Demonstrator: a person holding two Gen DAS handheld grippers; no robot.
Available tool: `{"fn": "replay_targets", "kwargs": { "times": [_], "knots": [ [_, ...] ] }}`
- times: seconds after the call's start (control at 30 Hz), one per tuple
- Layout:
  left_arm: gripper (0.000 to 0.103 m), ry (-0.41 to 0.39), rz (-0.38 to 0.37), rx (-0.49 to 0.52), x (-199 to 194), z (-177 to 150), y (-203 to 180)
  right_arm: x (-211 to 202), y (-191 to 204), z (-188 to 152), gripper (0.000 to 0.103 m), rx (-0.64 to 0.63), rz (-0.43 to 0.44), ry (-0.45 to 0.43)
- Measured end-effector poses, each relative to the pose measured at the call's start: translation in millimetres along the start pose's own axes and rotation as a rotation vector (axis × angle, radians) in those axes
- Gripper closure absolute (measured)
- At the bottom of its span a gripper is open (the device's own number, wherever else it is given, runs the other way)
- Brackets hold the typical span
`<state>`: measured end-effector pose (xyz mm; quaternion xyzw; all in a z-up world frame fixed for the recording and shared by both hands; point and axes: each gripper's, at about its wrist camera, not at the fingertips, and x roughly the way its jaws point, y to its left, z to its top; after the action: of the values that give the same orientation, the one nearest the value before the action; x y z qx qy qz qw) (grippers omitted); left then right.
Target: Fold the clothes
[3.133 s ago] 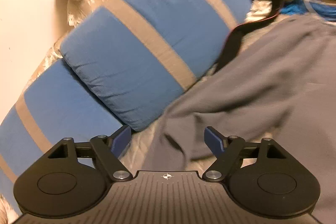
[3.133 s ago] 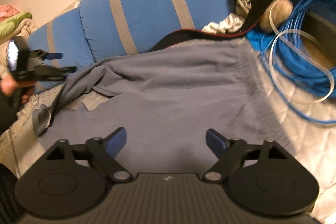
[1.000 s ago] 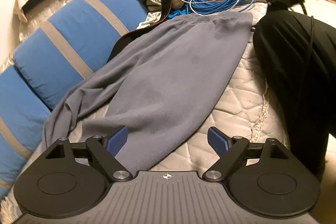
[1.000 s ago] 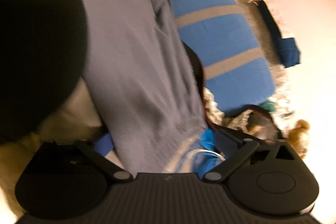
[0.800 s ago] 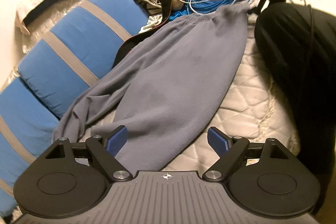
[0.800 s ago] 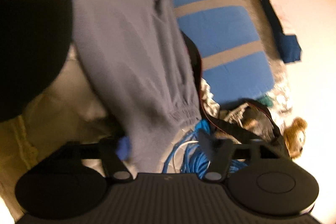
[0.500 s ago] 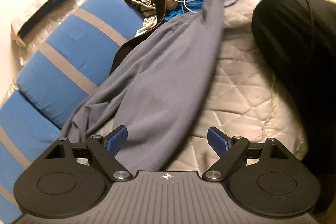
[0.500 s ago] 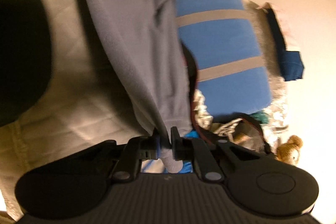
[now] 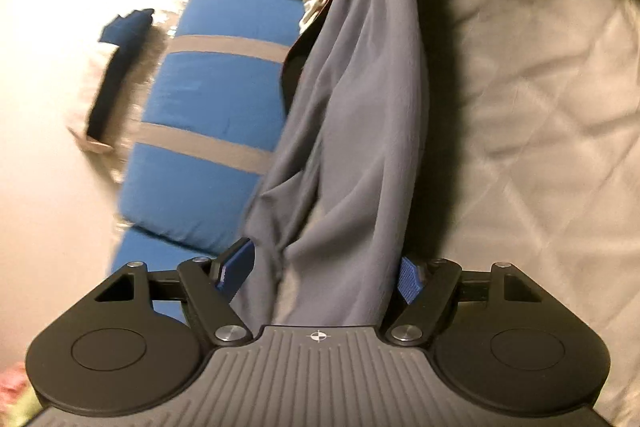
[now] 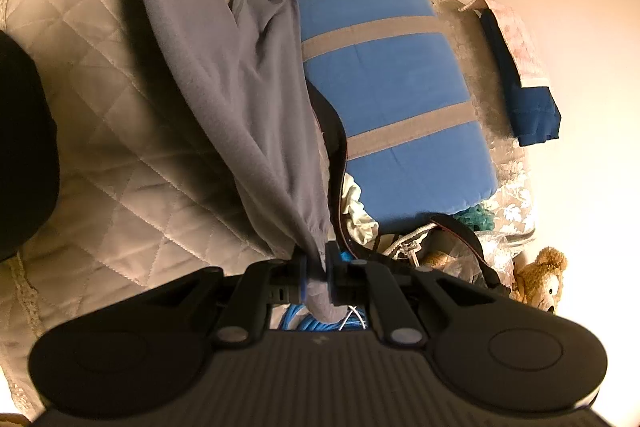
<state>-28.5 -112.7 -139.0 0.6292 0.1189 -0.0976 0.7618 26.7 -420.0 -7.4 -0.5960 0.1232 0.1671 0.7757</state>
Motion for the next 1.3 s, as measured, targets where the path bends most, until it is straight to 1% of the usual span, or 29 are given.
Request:
{"fn": "replay_targets", "kwargs": {
  "times": [0.03,0.07,0.1,0.17,0.27,0.3,0.33,0.37,0.4,0.43,0.53,0.63,0.73,0.8,0.87,1.17,1.27,1.3],
  "knots": [
    [0.044,0.009,0.013,0.000,0,-2,1,0,1,0,0.077,-0.001,0.001,0.001],
    [0.054,0.018,0.024,-0.004,-1,-4,3,0,3,-1,0.077,-0.003,0.003,0.004],
    [0.061,0.019,0.024,-0.005,-2,-6,6,0,4,-1,0.077,-0.004,0.006,0.008],
    [0.066,0.013,0.022,0.008,-4,-8,9,0,7,-3,0.077,-0.004,0.011,0.014],
    [0.066,-0.004,0.000,0.062,-5,-14,8,0,12,-5,0.077,0.000,0.019,0.022],
    [0.066,0.001,-0.011,0.079,-2,-17,6,0,13,-6,0.077,0.001,0.023,0.025],
    [0.066,0.013,-0.044,0.094,0,-18,6,0,15,-7,0.077,0.003,0.026,0.028],
    [0.075,0.026,-0.080,0.108,3,-20,5,0,16,-7,0.077,0.004,0.030,0.031],
    [0.093,0.039,-0.116,0.121,5,-22,5,0,18,-8,0.077,0.005,0.034,0.034],
    [0.101,0.058,-0.148,0.125,5,-23,6,0,19,-9,0.077,0.006,0.038,0.036],
    [0.101,0.062,-0.196,0.109,-8,-25,10,1,24,-13,0.077,0.009,0.050,0.051],
    [0.101,0.066,-0.226,0.117,-24,-25,11,5,30,-18,0.081,0.011,0.065,0.059],
    [0.101,0.054,-0.257,0.136,-41,-25,9,8,33,-23,0.084,0.018,0.083,0.067],
    [0.101,0.048,-0.277,0.141,-51,-25,4,11,34,-26,0.094,0.027,0.095,0.075],
    [0.101,0.042,-0.290,0.147,-55,-22,0,14,34,-30,0.098,0.036,0.109,0.086],
    [0.101,0.019,-0.332,0.158,-64,-20,-11,13,32,-33,0.100,0.027,0.200,0.149],
    [0.100,0.018,-0.327,0.149,-60,-21,-14,15,36,-32,0.098,0.011,0.227,0.177],
    [0.098,0.019,-0.325,0.146,-57,-22,-15,16,39,-31,0.075,0.002,0.231,0.185]
  ]
}}
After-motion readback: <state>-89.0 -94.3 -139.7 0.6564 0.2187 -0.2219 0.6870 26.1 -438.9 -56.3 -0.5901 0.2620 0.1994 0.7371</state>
